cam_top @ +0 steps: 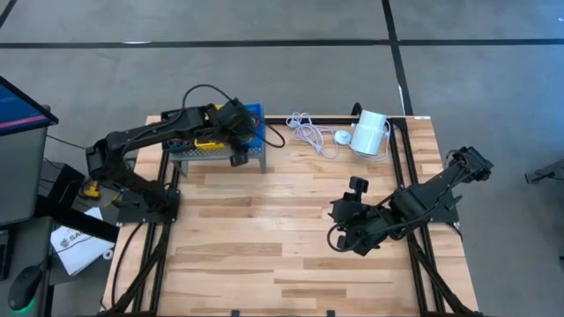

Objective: Pick & Place Office Desk Supplies
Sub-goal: Return to Home Position

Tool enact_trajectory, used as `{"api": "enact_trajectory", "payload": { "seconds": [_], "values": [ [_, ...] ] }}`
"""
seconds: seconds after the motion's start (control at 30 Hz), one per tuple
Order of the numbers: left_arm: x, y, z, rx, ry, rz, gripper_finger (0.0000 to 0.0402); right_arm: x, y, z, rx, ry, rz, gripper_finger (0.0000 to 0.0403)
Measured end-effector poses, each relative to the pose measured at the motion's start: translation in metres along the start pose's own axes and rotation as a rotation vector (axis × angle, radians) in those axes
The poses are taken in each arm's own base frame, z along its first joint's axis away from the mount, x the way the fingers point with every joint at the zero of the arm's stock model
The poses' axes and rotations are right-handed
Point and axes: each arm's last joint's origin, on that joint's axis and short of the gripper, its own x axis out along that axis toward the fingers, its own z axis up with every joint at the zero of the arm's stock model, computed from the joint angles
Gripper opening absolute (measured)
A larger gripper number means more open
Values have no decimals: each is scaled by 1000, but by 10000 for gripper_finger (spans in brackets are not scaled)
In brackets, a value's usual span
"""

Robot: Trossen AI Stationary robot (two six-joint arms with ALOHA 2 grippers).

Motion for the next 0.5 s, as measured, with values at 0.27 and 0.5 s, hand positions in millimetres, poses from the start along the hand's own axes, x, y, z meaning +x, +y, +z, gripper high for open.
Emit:
{"api": "enact_trajectory", "payload": {
  "seconds": [0.27,0.5],
  "values": [
    [-30,-7,-1,19,-101,5,203,0,0,0,3,1,3,132],
    [-82,-15,-6,22,-310,21,204,-23,-15,-1,77,-59,47,132]
  ]
}}
